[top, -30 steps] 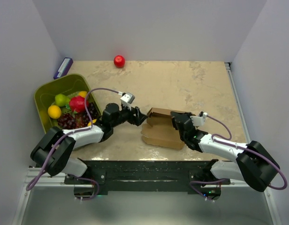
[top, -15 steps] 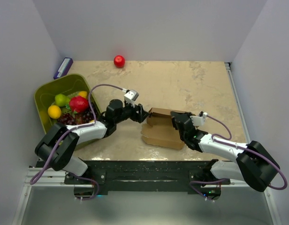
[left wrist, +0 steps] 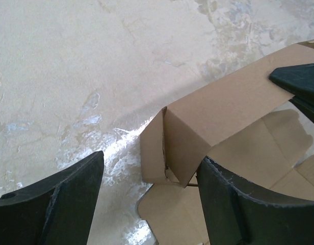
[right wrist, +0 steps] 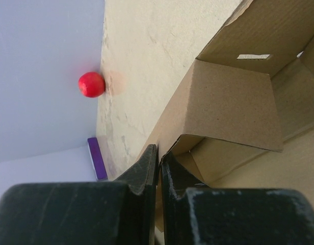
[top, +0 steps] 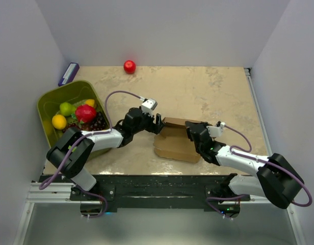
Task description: Fold the paper box
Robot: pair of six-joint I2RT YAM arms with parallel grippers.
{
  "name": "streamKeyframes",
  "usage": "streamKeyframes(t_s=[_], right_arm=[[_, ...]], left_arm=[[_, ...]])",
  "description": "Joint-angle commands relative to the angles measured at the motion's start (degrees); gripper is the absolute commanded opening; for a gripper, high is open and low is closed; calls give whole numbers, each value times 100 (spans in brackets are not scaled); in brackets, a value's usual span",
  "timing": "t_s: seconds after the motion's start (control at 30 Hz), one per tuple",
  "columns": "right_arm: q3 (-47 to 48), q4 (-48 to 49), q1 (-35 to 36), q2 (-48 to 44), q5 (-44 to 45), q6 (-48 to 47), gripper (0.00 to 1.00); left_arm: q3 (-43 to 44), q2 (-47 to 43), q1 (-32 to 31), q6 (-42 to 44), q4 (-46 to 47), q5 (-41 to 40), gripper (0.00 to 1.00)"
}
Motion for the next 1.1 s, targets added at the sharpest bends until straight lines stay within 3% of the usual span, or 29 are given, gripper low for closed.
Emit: streamKeyframes(t_s=[0.0, 0.7, 0.93, 1.07], right_arm=[[98, -345, -12, -2, 388, -208, 6], [116, -494, -3, -90, 511, -217, 6], [124, -503, -3, -72, 529, -217, 6], [133, -503, -3, -90, 511, -243, 6]], left_arm=[[172, 80, -43, 234, -161, -482, 77], [-179, -675, -52, 392, -715, -869, 76], [-171, -1141, -52, 226, -426, -247, 76], [-40, -1212, -52, 181, -355, -412, 76]])
